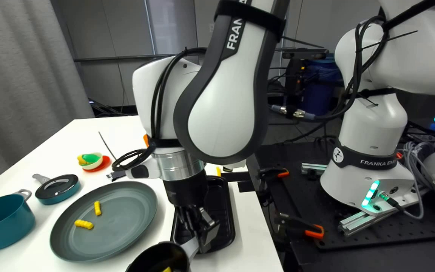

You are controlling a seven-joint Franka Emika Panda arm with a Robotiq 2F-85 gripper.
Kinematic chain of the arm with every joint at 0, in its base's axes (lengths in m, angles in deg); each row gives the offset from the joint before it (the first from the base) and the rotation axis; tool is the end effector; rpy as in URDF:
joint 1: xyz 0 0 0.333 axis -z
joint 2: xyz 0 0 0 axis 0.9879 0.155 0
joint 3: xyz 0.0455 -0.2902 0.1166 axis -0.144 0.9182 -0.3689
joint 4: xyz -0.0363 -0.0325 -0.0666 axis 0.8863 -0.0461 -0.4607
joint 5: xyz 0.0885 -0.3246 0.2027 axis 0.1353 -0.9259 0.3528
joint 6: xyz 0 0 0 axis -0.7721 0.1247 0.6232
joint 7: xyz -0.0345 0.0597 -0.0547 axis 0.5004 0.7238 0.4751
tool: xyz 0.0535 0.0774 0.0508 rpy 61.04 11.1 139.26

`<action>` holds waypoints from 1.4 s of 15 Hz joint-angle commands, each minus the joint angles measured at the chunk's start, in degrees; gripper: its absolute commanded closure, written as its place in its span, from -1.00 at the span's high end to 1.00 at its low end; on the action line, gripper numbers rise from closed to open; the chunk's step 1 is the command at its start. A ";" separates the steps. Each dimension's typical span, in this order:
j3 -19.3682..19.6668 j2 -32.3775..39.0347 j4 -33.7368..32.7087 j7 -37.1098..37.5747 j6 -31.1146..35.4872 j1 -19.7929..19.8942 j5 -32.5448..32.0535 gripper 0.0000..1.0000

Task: Pour the fries out of the black pot and onto the grey plate

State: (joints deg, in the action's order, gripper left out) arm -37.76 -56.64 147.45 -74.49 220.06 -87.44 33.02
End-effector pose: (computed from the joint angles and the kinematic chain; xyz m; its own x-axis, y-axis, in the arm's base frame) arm 0.4185 0.0974 0.1784 0.7974 0.6030 0.0207 0.5964 -0.7824 -0.1793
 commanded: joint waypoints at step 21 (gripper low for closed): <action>-7.68 -5.70 0.14 3.17 -2.47 3.70 3.95 1.00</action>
State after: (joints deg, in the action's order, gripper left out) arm -43.94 -58.02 146.37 -71.51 219.67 -84.75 35.19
